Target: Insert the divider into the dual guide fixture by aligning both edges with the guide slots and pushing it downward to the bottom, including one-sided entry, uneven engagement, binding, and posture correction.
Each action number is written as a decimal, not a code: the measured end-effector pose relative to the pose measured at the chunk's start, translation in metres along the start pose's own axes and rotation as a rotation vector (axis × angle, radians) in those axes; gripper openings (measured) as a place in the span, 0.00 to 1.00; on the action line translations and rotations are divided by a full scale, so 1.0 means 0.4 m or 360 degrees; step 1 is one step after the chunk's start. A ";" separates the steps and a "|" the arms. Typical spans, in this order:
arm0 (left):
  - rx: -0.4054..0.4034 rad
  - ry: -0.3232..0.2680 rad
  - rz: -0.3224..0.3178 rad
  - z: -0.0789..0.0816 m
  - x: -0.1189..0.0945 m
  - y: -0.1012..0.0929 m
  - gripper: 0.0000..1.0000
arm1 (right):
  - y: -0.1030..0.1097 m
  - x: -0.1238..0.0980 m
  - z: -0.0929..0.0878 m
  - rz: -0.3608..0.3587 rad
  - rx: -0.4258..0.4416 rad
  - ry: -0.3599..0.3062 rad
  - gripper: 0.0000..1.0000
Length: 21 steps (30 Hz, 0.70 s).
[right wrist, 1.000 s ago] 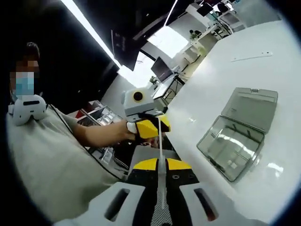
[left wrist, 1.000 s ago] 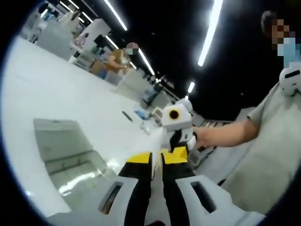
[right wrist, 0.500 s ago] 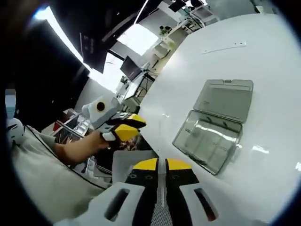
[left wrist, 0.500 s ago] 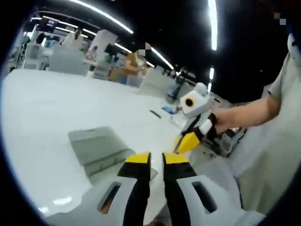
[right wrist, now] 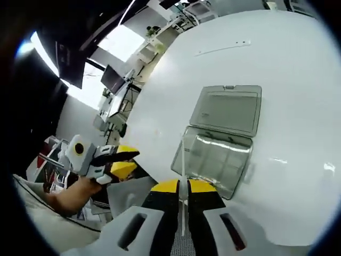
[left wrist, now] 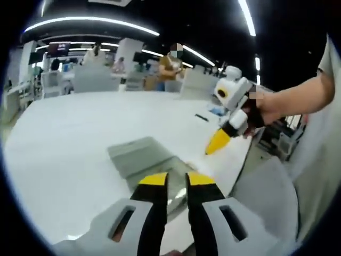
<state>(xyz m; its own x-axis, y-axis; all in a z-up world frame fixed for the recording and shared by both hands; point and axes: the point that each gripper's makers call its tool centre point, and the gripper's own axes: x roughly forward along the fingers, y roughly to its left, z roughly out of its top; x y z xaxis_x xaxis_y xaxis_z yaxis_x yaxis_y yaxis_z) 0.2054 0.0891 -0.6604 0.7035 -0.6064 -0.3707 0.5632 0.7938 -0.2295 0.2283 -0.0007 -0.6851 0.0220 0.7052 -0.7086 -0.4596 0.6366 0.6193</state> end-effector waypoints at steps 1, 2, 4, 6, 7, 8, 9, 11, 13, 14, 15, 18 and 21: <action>-0.0006 -0.0005 0.0010 -0.002 -0.002 0.003 0.10 | -0.001 0.002 0.000 -0.0018 0.0024 0.0011 0.00; -0.0020 -0.0011 0.0028 -0.005 -0.005 0.006 0.10 | -0.009 0.006 0.009 -0.0065 -0.0001 -0.0008 0.00; -0.0019 -0.0013 0.0055 -0.012 -0.009 0.010 0.09 | -0.017 0.013 0.012 -0.0112 0.0010 0.0015 0.00; -0.0005 -0.0015 0.0072 -0.015 -0.012 0.009 0.09 | -0.021 0.020 0.022 -0.0134 -0.0002 0.0002 0.00; 0.0002 -0.0018 0.0084 -0.018 -0.014 0.009 0.09 | -0.023 0.023 0.020 -0.0159 0.0021 0.0016 0.00; 0.0008 -0.0019 0.0086 -0.020 -0.015 0.008 0.09 | -0.022 0.028 0.023 -0.0168 0.0021 0.0013 0.00; 0.0015 -0.0020 0.0095 -0.023 -0.016 0.007 0.09 | -0.024 0.031 0.024 -0.0182 0.0018 0.0017 0.00; 0.0021 -0.0020 0.0106 -0.027 -0.018 0.008 0.08 | -0.031 0.037 0.023 -0.0214 0.0035 0.0041 0.00; 0.0011 -0.0029 0.0113 -0.029 -0.019 0.006 0.08 | -0.046 0.043 0.030 -0.0259 0.0043 0.0045 0.00; 0.0013 -0.0030 0.0116 -0.030 -0.020 0.004 0.08 | -0.047 0.043 0.024 -0.0271 0.0083 0.0069 0.00; 0.0016 -0.0030 0.0118 -0.031 -0.020 0.004 0.08 | -0.053 0.044 0.027 -0.0300 0.0056 0.0062 0.00; 0.0021 -0.0032 0.0127 -0.034 -0.020 0.002 0.08 | -0.062 0.046 0.015 -0.0339 0.0112 0.0122 0.00; 0.0031 -0.0031 0.0137 -0.037 -0.017 0.000 0.08 | -0.060 0.052 0.014 -0.0341 0.0175 0.0128 0.00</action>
<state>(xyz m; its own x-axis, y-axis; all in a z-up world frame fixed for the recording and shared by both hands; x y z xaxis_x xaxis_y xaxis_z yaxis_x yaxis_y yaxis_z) 0.1942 0.0941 -0.6711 0.7578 -0.5370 -0.3708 0.5086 0.8420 -0.1799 0.2447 0.0005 -0.7129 0.0361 0.5262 -0.8496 -0.3525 0.8022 0.4819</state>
